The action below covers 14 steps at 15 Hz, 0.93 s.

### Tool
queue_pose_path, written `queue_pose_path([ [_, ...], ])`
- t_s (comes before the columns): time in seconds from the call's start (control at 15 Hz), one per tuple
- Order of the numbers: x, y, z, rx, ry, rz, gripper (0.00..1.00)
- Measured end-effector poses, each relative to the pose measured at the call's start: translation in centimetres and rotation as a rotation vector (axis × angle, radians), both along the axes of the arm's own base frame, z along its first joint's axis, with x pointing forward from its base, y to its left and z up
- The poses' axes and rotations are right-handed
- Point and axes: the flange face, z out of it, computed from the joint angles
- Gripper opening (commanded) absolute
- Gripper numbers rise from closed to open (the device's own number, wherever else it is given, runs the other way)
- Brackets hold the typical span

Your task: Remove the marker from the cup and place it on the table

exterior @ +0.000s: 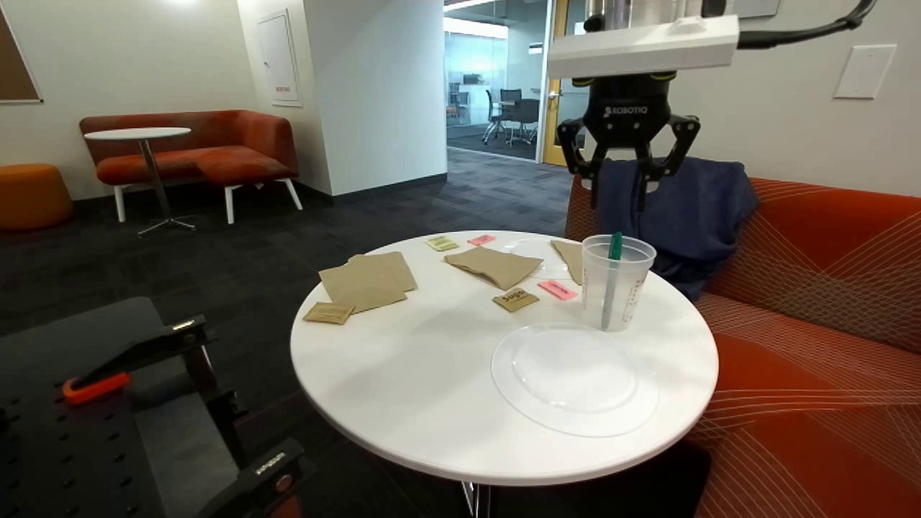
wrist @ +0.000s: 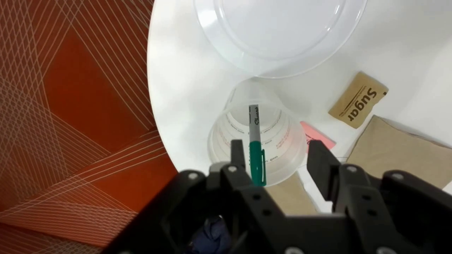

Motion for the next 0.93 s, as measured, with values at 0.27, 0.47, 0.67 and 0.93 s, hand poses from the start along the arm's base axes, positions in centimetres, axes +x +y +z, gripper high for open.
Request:
queue_pose_path([
  [0.27,0.1,-0.2,-0.8,0.007,0.024,-0.001,0.53],
  [0.47,0.2,-0.5,-1.2,0.009,0.036,-0.004,0.45],
  [0.67,0.3,-1.0,-1.6,0.012,0.052,-0.012,0.46],
  [0.93,0.1,-1.6,-2.4,0.017,0.076,-0.021,0.44],
])
